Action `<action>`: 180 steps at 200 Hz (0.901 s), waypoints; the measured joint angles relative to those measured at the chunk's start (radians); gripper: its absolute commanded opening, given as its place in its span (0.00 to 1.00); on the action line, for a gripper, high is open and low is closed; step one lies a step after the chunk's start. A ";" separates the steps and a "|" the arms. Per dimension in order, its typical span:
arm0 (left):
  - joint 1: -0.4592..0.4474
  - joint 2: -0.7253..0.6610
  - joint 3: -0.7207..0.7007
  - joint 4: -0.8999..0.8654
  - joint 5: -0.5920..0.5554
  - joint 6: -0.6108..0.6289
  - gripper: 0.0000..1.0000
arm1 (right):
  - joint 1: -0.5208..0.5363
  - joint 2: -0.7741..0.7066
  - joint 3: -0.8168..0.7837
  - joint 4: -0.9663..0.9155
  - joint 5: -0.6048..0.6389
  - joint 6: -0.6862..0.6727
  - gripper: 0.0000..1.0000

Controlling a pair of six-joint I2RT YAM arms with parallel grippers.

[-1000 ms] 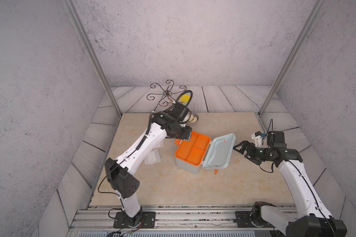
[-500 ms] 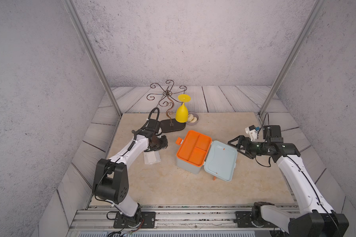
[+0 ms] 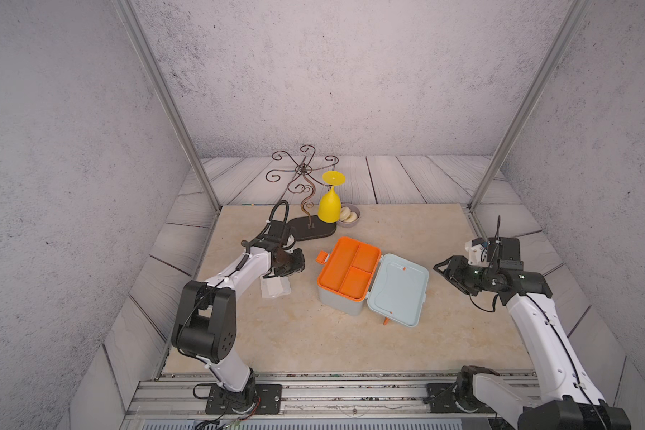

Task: Open first aid kits and take out gauze
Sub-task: Close the lid of the first aid kit.

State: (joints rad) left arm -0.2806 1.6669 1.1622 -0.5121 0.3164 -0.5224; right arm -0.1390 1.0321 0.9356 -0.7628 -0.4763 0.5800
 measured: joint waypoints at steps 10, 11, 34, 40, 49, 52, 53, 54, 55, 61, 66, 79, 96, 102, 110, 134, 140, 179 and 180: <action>0.000 0.014 -0.002 0.006 0.004 -0.002 0.18 | -0.033 -0.004 -0.070 0.036 -0.006 0.029 0.29; 0.000 0.015 -0.002 0.008 0.005 -0.002 0.18 | -0.037 -0.003 -0.080 0.043 -0.007 0.027 0.28; 0.000 0.049 -0.006 0.031 0.026 -0.009 0.18 | -0.057 0.057 -0.236 0.166 -0.072 0.095 0.19; 0.000 0.056 -0.006 0.035 0.031 -0.010 0.18 | -0.057 0.080 -0.264 0.201 -0.093 0.113 0.18; 0.000 0.065 -0.006 0.043 0.040 -0.011 0.18 | -0.057 0.113 -0.304 0.258 -0.123 0.142 0.17; 0.000 0.068 -0.006 0.046 0.042 -0.011 0.18 | -0.056 0.124 -0.314 0.274 -0.130 0.148 0.17; 0.000 0.069 -0.006 0.046 0.042 -0.011 0.18 | -0.056 0.130 -0.319 0.283 -0.135 0.151 0.17; 0.000 0.070 -0.006 0.047 0.044 -0.011 0.18 | -0.056 0.132 -0.320 0.286 -0.137 0.153 0.17; 0.000 0.070 -0.006 0.048 0.045 -0.011 0.18 | -0.056 0.136 -0.324 0.293 -0.141 0.156 0.17; 0.000 0.075 -0.006 0.053 0.050 -0.013 0.18 | -0.055 0.155 -0.338 0.328 -0.156 0.171 0.17; 0.000 0.080 -0.007 0.056 0.055 -0.014 0.18 | -0.052 0.173 -0.350 0.361 -0.170 0.183 0.18; 0.000 0.089 -0.008 0.068 0.067 -0.017 0.17 | -0.041 0.216 -0.367 0.441 -0.204 0.209 0.18; -0.003 0.100 -0.013 0.084 0.079 -0.018 0.17 | -0.013 0.283 -0.381 0.560 -0.246 0.251 0.19; -0.003 0.103 -0.015 0.087 0.082 -0.019 0.17 | 0.003 0.306 -0.384 0.604 -0.262 0.266 0.20; -0.006 0.108 -0.018 0.092 0.085 -0.021 0.17 | 0.021 0.327 -0.390 0.655 -0.280 0.287 0.20; -0.011 0.115 -0.027 0.105 0.103 -0.024 0.17 | 0.047 0.333 -0.403 0.743 -0.323 0.327 0.22; -0.013 0.115 -0.029 0.108 0.108 -0.025 0.17 | 0.050 0.329 -0.403 0.754 -0.332 0.330 0.23; -0.019 0.115 -0.063 0.148 0.145 -0.039 0.17 | 0.051 0.252 -0.401 0.808 -0.385 0.369 0.28; -0.019 0.115 -0.064 0.150 0.147 -0.040 0.17 | 0.051 0.250 -0.401 0.811 -0.388 0.371 0.28</action>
State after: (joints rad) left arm -0.2996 1.7817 1.0977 -0.3622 0.4633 -0.5625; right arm -0.0875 1.2823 0.5350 0.0483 -0.8642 0.9508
